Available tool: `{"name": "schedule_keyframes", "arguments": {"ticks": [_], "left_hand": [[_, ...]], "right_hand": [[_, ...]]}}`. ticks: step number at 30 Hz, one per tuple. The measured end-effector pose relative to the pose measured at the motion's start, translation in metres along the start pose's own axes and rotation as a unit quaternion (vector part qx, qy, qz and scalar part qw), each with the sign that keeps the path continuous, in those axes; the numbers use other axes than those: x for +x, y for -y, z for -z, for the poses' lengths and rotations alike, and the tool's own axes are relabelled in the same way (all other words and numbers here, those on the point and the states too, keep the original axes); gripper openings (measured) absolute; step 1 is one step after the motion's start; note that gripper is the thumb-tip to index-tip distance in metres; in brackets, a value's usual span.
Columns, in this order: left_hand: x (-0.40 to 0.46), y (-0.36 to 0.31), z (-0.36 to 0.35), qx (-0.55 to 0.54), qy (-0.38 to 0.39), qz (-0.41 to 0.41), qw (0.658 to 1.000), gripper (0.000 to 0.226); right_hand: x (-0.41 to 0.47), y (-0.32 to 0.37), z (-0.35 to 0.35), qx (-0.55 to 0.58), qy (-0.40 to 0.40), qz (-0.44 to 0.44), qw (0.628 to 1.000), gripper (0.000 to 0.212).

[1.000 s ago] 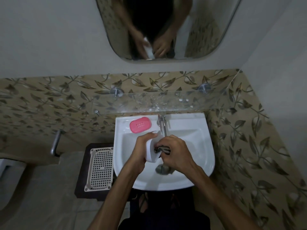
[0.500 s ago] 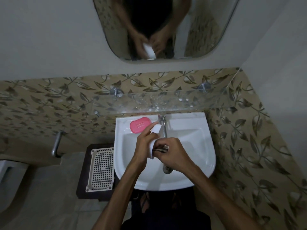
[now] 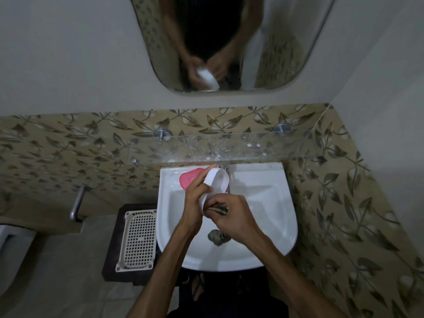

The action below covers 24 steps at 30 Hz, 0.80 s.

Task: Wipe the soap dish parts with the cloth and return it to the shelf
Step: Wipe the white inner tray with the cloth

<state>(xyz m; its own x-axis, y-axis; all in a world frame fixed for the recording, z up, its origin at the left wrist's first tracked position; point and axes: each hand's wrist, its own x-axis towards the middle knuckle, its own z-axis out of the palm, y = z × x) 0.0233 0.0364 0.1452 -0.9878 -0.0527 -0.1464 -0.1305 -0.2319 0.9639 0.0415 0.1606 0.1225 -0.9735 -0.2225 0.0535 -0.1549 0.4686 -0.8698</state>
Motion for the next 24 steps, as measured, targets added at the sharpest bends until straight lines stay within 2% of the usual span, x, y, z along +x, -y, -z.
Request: {"name": "schedule_keyframes", "arguments": {"ticks": [2,5,6,10,11,14,18,22,24], "left_hand": [[0.0,0.003,0.002,-0.041,-0.007,0.034,0.999,0.053],[-0.003,0.006,-0.002,-0.097,-0.017,0.087,0.991,0.052],[-0.003,0.006,-0.004,-0.111,-0.025,0.096,0.989,0.048],[0.0,0.001,0.0,-0.194,-0.044,0.107,0.974,0.047],[-0.001,0.001,0.0,-0.191,-0.044,0.11,0.974,0.045],[-0.004,0.005,-0.007,-0.176,-0.048,0.134,0.974,0.031],[-0.004,0.006,-0.002,-0.196,-0.05,0.142,0.969,0.028],[-0.006,0.009,-0.007,-0.167,-0.044,0.164,0.971,0.026],[-0.005,0.009,-0.003,-0.185,-0.051,0.147,0.97,0.033]], "right_hand": [[0.009,-0.002,0.005,0.026,-0.038,-0.003,0.999,0.019],[0.022,-0.002,0.012,-0.001,-0.197,0.005,0.98,0.018],[0.022,0.0,0.009,-0.011,-0.223,0.012,0.975,0.016],[0.009,0.006,-0.006,-0.013,-0.149,0.067,0.987,0.017],[0.011,0.004,-0.005,-0.012,-0.157,0.071,0.985,0.017],[0.022,0.005,0.002,0.006,-0.248,0.027,0.968,0.017],[0.02,0.015,-0.007,-0.018,-0.196,0.107,0.975,0.021],[0.032,0.012,0.001,0.027,-0.281,0.004,0.959,0.016],[0.025,0.02,-0.008,0.009,-0.225,0.052,0.973,0.018]]}}
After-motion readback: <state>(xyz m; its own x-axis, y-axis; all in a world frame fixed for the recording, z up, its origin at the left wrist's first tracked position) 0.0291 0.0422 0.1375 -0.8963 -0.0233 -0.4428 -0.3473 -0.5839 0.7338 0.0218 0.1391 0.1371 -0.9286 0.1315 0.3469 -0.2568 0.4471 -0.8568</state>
